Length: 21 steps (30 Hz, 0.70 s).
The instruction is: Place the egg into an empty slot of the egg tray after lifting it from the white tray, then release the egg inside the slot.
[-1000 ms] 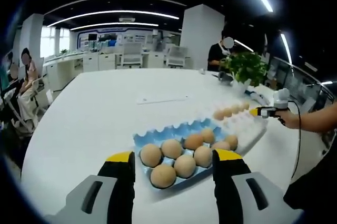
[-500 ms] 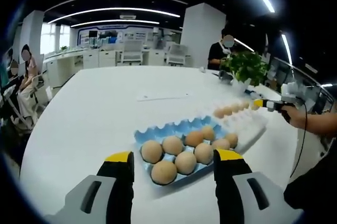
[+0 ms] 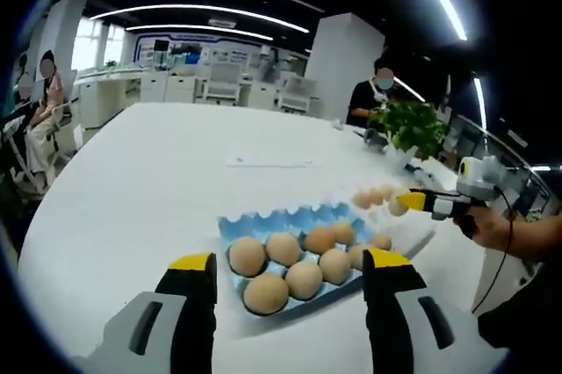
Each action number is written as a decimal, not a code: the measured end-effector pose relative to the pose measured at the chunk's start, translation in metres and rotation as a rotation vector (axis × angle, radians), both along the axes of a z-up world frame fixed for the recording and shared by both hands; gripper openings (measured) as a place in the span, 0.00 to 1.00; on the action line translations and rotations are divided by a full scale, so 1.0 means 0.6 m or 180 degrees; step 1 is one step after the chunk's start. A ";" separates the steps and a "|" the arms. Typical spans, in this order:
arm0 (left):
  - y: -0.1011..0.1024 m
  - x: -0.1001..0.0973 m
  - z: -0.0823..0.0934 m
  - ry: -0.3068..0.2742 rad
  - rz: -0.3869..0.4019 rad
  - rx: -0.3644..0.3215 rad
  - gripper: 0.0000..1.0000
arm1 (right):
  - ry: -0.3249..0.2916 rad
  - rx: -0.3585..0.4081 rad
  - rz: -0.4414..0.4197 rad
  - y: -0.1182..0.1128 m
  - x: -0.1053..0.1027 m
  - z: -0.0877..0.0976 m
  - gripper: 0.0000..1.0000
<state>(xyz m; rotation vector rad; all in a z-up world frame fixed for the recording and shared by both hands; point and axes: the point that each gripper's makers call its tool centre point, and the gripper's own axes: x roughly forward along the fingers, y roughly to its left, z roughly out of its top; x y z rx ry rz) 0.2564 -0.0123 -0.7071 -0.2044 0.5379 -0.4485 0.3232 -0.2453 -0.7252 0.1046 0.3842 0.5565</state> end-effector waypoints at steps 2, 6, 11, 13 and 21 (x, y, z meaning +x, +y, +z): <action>-0.014 -0.007 0.006 0.0011 -0.0135 -0.0141 0.97 | 0.0033 -0.0067 0.0096 0.022 -0.001 -0.010 0.25; -0.025 -0.009 0.016 -0.0064 -0.0188 -0.0277 0.99 | 0.0045 -0.0137 0.0304 0.060 -0.003 -0.022 0.25; -0.025 -0.011 0.007 -0.0038 -0.0226 -0.0138 0.99 | 0.0029 -0.0195 0.0393 0.079 0.004 -0.028 0.25; -0.029 -0.012 0.009 -0.0042 -0.0234 -0.0177 0.99 | 0.0029 -0.0233 0.0430 0.083 0.007 -0.031 0.25; -0.028 -0.013 0.014 -0.0071 -0.0231 -0.0153 0.99 | 0.0107 -0.0349 0.0541 0.092 0.009 -0.054 0.25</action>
